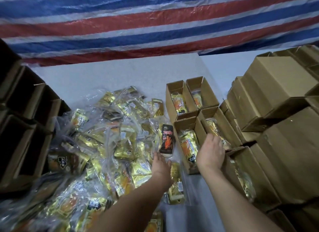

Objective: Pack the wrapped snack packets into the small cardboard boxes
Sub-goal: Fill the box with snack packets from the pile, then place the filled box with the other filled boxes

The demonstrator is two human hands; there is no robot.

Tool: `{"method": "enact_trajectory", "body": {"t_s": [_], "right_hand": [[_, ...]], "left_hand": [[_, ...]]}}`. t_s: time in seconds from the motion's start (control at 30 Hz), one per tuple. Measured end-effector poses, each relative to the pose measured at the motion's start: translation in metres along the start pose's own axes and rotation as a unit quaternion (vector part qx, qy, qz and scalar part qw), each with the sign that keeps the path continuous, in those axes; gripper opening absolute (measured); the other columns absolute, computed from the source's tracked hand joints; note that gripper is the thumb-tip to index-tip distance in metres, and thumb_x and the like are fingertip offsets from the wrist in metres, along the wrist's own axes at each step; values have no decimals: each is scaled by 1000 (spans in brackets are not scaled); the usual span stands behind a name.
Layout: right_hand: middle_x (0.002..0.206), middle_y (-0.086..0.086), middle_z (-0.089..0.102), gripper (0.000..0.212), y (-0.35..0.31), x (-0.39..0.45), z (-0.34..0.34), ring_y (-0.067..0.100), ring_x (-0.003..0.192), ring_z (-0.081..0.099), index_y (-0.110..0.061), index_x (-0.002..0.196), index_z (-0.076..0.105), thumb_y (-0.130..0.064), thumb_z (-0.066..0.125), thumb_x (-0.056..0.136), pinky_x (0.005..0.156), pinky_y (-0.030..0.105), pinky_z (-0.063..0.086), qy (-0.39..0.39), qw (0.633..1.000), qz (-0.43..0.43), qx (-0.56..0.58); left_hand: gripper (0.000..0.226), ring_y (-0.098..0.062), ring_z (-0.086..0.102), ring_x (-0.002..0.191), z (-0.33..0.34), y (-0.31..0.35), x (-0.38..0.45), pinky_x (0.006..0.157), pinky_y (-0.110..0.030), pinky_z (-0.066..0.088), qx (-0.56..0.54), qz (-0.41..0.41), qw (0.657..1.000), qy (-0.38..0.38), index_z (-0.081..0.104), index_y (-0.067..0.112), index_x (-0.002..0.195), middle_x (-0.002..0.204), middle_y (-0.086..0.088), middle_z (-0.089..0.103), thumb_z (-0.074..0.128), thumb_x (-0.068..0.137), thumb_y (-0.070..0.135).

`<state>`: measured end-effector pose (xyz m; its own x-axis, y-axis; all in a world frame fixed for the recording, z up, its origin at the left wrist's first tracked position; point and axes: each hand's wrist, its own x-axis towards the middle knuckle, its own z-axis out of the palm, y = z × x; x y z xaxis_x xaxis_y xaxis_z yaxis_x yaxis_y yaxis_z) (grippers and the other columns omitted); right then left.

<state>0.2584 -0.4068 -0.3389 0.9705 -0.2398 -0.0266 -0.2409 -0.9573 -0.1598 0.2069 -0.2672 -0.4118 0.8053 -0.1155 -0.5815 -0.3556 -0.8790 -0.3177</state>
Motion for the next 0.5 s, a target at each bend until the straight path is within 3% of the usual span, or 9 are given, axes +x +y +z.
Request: {"method": "enact_trajectory", "body": {"t_s": [0.13, 0.2, 0.27, 0.37, 0.5], "right_hand": [[136, 15, 51, 53, 0, 5, -3, 32, 123, 48, -6, 138, 46, -3, 62, 87, 101, 43, 39, 32, 998, -51, 10], [129, 16, 56, 45, -1, 6, -5, 33, 119, 53, -4, 132, 53, -9, 63, 88, 98, 45, 43, 50, 993, -99, 45], [122, 12, 59, 37, -8, 2, -6, 29, 112, 57, -5, 128, 56, -23, 55, 95, 93, 42, 46, 9, 985, -154, 71], [126, 7, 55, 45, -15, -8, 7, 24, 115, 55, -10, 132, 51, -41, 44, 100, 95, 39, 46, -104, 974, -195, 48], [128, 4, 56, 34, -13, -4, 15, 18, 113, 56, -15, 132, 49, -30, 42, 102, 94, 33, 46, -128, 969, -211, 3]], "left_hand": [[88, -47, 5, 148, 4, 1, -7, 116, -61, -4, 20, -10, 1000, 0, 1, 11, 156, 161, -24, 10, 29, 95, 68], [87, -45, 4, 149, 4, -1, -10, 116, -61, -5, 16, -6, 1000, 2, 1, 12, 157, 162, -23, 9, 29, 96, 67], [88, -45, 2, 149, 3, 0, -13, 116, -62, -4, 18, -5, 999, 26, 1, 12, 157, 162, -23, 8, 30, 96, 67], [86, -47, 3, 148, 3, 4, -22, 116, -62, -3, 45, -1, 997, 59, 3, 10, 157, 161, -27, 7, 30, 97, 65], [81, -47, -2, 148, 13, -2, -46, 115, -62, -8, 13, 8, 997, 73, -2, 9, 156, 160, -27, -2, 30, 100, 58]]}}
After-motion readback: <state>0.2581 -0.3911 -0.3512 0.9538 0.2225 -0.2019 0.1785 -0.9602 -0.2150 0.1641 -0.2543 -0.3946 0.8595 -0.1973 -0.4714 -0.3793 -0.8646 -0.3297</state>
